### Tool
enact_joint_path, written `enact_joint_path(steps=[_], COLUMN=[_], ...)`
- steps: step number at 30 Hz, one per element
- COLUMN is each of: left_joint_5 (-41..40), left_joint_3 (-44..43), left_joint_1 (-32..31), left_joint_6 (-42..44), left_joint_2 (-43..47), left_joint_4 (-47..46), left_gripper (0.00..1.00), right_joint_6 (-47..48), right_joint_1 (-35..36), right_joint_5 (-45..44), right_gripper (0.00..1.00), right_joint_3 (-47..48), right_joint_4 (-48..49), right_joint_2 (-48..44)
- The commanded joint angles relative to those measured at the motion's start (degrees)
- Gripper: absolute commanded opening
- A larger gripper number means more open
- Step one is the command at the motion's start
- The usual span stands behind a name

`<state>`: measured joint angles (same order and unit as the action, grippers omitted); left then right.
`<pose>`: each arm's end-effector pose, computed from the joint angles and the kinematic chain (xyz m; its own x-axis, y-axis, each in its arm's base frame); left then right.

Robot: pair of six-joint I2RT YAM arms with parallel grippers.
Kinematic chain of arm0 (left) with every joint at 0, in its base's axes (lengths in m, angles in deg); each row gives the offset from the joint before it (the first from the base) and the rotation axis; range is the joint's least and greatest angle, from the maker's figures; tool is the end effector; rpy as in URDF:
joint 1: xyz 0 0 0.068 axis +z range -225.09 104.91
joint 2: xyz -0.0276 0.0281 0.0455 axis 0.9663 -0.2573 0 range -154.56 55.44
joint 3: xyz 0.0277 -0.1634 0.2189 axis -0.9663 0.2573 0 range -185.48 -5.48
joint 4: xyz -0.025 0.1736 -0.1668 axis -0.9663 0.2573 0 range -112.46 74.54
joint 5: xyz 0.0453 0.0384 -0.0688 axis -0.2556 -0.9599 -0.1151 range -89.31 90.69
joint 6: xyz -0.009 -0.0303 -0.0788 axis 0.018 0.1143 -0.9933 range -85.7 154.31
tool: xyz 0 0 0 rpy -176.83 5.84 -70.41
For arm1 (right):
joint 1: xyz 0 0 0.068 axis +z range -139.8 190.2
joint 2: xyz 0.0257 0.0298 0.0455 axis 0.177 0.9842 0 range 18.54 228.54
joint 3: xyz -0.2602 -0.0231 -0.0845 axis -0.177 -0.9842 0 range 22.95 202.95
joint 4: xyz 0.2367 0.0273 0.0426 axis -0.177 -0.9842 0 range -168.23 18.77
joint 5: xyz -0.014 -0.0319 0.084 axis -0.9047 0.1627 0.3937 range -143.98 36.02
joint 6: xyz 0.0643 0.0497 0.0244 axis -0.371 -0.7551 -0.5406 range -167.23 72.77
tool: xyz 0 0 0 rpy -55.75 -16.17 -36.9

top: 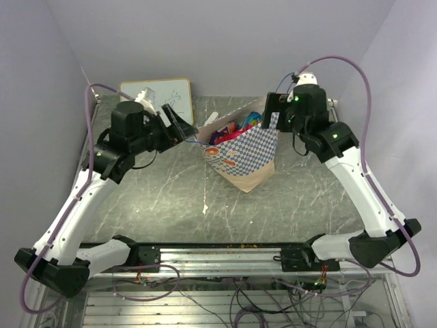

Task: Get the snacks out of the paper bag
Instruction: Move the paper bag to the center of the board.

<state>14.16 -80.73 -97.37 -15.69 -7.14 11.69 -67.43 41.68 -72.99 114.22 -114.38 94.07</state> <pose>0.2151 -0.1069 0.4034 -0.6540 -0.5370 -0.5328 0.1064 0.6321 -0.7675 0.2527 0.1262 0.4230 -0.4538 0.1049 -0.8849 -0.0965 0.9814 0.1658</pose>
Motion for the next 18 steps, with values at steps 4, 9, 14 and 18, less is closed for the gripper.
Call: enact_joint_path(steps=[4,9,14,18], left_joint_5=[-7.04,-6.33,-5.01,-3.64], left_joint_3=[1.75,1.17,-1.19,-4.58], left_joint_1=[-5.01,-4.96,-4.94,-4.96], left_joint_6=[-0.24,1.42,3.59,6.92], left_joint_2=[-2.6,-5.34,-8.97,-12.26], left_joint_4=[-3.56,-2.86,-2.63,-0.95], left_gripper=[0.83,0.78,0.71,0.67], right_joint_6=[0.98,-1.91,-2.84,-2.95], right_joint_1=[-15.07,-24.41,-28.33,-30.2], right_joint_5=[14.31,24.31,28.83,33.24], right_gripper=[1.0,1.0,0.98,0.95], right_joint_3=[3.62,4.19,7.65,11.22], right_joint_4=[1.86,4.39,5.12,6.18], right_joint_2=[4.54,7.59,13.55,18.81])
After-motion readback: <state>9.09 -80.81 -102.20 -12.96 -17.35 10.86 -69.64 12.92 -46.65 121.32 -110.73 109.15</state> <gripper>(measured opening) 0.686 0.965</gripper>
